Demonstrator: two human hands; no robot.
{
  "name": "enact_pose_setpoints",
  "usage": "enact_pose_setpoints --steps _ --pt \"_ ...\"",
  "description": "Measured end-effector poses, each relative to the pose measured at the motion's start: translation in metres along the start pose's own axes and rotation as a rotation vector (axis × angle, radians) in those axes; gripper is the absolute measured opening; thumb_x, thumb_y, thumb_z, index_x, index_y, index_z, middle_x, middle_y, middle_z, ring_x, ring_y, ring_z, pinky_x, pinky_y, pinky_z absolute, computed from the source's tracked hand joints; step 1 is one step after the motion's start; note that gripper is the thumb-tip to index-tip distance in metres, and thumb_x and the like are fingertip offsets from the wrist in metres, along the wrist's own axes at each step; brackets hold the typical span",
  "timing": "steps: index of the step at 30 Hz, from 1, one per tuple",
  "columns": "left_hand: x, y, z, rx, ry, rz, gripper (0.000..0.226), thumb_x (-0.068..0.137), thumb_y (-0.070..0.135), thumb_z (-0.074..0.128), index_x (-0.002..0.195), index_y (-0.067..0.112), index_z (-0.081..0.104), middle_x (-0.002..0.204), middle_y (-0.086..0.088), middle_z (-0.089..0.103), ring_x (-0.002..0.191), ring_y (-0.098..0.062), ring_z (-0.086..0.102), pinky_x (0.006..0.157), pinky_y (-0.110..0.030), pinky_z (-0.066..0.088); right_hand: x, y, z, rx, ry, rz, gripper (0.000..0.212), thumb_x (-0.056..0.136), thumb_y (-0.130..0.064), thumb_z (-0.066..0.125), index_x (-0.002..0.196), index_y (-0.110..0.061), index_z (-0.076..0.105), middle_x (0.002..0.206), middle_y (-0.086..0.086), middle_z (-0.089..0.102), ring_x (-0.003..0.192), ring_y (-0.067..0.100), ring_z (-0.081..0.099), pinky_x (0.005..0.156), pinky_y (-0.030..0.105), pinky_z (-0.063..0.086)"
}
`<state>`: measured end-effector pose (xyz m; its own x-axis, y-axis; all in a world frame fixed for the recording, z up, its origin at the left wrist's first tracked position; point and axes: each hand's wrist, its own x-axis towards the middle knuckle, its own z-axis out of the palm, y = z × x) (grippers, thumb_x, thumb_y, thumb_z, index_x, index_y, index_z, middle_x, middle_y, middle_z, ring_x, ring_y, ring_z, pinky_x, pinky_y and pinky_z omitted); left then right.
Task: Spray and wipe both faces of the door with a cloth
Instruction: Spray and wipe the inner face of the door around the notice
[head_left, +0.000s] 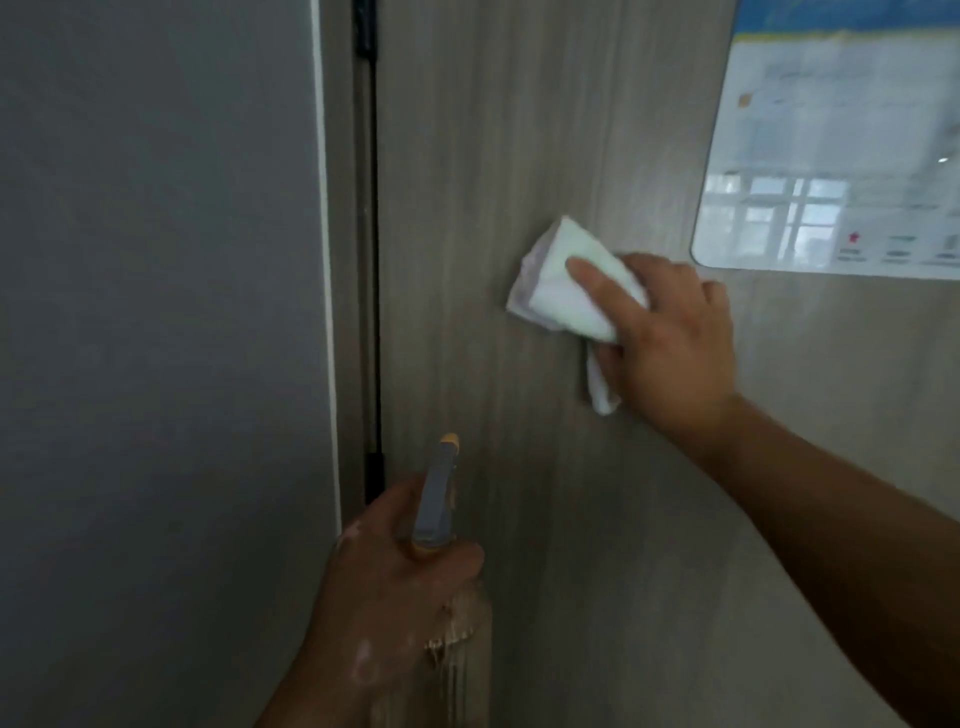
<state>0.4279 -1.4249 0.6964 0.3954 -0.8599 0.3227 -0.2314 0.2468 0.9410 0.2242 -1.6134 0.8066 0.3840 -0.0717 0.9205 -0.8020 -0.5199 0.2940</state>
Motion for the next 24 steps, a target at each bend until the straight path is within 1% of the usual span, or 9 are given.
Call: enact_pose_setpoints --steps 3,5,6,8,11,14,18,22,24 --pt "-0.003 0.004 0.013 0.022 -0.029 0.005 0.029 0.062 0.016 0.079 0.088 0.028 0.072 0.061 -0.002 0.062 0.060 -0.034 0.069 0.057 -0.055 0.059 0.001 0.007 -0.001 0.013 0.050 0.070 0.056 0.097 -0.037 0.067 0.150 -0.029 0.053 0.135 0.019 0.058 0.114 0.038 0.055 0.089 0.047 0.040" --pt "-0.004 0.003 0.020 0.023 -0.027 0.001 0.026 0.069 0.007 0.082 0.087 0.023 0.071 0.057 -0.002 0.058 0.050 -0.027 0.060 0.049 -0.040 0.057 -0.020 0.002 0.004 0.040 0.039 0.082 0.058 0.095 -0.034 0.069 0.151 -0.029 0.053 0.136 0.020 0.058 0.115 0.039 0.055 0.090 0.048 0.041" --pt "-0.004 0.003 0.024 0.023 -0.034 -0.007 0.025 0.069 0.009 0.082 0.087 0.023 0.071 0.056 -0.003 0.057 0.049 -0.023 0.057 0.048 -0.040 0.057 -0.036 -0.001 0.007 0.058 0.018 0.074 0.060 0.093 -0.033 0.069 0.151 -0.028 0.053 0.137 0.020 0.058 0.115 0.040 0.055 0.090 0.048 0.041" --pt "-0.004 0.000 0.032 0.043 -0.042 -0.014 0.033 0.059 0.027 0.080 0.091 0.029 0.071 0.059 -0.004 0.060 0.054 -0.025 0.059 0.059 -0.056 0.058 -0.081 -0.006 0.013 0.097 -0.037 0.023 0.062 0.090 -0.029 0.067 0.150 -0.030 0.053 0.136 0.020 0.059 0.115 0.040 0.056 0.089 0.047 0.040" --pt "-0.004 -0.006 0.045 0.064 -0.044 -0.028 0.040 0.054 0.035 0.077 0.094 0.034 0.070 0.061 0.001 0.061 0.059 -0.024 0.060 0.067 -0.065 0.057 -0.155 -0.007 0.020 0.115 -0.157 -0.111 0.052 0.098 -0.035 0.049 0.151 -0.034 0.052 0.134 0.016 0.062 0.110 0.037 0.061 0.085 0.045 0.041" --pt "-0.007 -0.011 0.059 0.081 -0.030 -0.038 0.039 0.055 0.034 0.075 0.094 0.035 0.071 0.059 0.003 0.062 0.058 -0.023 0.060 0.062 -0.055 0.057 -0.194 0.000 0.021 0.136 -0.260 -0.117 0.048 0.103 -0.041 0.043 0.150 -0.035 0.051 0.131 0.015 0.064 0.109 0.035 0.062 0.085 0.044 0.040" --pt "-0.022 -0.013 0.078 0.155 -0.024 -0.003 0.037 0.056 0.033 0.073 0.093 0.037 0.070 0.072 0.013 0.070 0.060 -0.006 0.062 0.055 -0.016 0.048 -0.209 0.006 0.010 0.235 -0.260 0.022 0.075 0.081 -0.028 0.078 0.150 -0.035 0.048 0.132 0.012 0.058 0.112 0.032 0.057 0.086 0.044 0.047" --pt "-0.041 -0.014 0.097 0.099 -0.047 -0.030 0.029 0.058 0.021 0.075 0.085 0.031 0.071 0.059 0.005 0.062 0.053 -0.008 0.055 0.052 -0.031 0.051 -0.220 0.004 -0.019 0.412 -0.201 0.238 0.061 0.084 -0.039 0.069 0.143 -0.031 0.057 0.127 0.007 0.055 0.109 0.021 0.054 0.085 0.034 0.052" --pt "-0.048 -0.014 0.107 0.095 -0.062 -0.013 0.031 0.061 0.016 0.079 0.085 0.034 0.071 0.061 0.003 0.064 0.055 -0.008 0.057 0.052 -0.029 0.051 -0.229 0.001 -0.034 0.544 -0.217 0.391 0.058 0.087 -0.044 0.067 0.143 -0.038 0.055 0.125 -0.002 0.055 0.107 0.011 0.055 0.086 0.022 0.049"
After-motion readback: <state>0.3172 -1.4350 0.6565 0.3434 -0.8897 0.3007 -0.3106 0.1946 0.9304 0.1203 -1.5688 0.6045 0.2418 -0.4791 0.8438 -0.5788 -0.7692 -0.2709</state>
